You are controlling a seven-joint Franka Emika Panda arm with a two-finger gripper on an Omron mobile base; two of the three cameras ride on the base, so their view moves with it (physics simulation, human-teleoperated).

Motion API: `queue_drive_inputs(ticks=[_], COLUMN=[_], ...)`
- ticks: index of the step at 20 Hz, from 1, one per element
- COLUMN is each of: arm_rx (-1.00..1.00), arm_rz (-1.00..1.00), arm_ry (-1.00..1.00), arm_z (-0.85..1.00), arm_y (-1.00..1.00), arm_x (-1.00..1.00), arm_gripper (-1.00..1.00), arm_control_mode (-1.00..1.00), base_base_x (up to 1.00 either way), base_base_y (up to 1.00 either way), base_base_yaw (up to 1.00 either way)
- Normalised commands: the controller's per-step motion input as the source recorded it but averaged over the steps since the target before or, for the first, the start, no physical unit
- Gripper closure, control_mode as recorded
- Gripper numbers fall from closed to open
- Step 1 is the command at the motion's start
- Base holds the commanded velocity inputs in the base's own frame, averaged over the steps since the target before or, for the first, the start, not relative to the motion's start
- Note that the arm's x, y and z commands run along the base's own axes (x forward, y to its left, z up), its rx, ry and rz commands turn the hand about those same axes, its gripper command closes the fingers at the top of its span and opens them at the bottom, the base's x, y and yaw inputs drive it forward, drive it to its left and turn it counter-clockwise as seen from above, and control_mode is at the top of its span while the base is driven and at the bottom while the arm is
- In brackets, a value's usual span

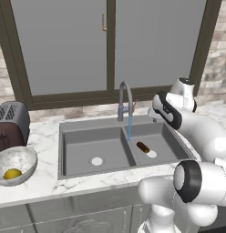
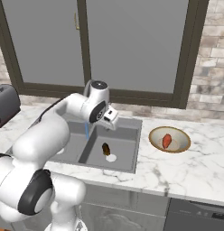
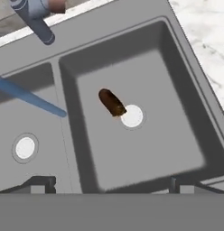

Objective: Pick the sweet potatos from the sink and place them in one bowl. Place the lemon in the other bowl. Then turn off the sink faucet.

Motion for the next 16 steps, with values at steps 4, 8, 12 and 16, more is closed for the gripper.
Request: queue_drive_inputs(ticks=[4, 8, 12, 16], arm_rx=[0.00, 0.00, -0.02, -0.03], arm_rz=[0.34, 0.31, 0.27, 0.27], arm_ry=[0.11, 0.07, 0.06, 0.05], arm_z=[-0.31, -0.30, -0.37, -0.49], arm_y=[0.00, 0.01, 0.03, 0.00], arm_x=[0.08, 0.00, 0.08, 0.20], arm_gripper=[-1.00, -1.00, -1.00, -1.00], arm_control_mode=[-1.00, -1.00, -1.00, -1.00], base_base_x=[0.00, 0.00, 0.00, 0.00], base_base_y=[0.00, 0.00, 0.00, 0.00], base_base_yaw=[0.00, 0.00, 0.00, 0.00])
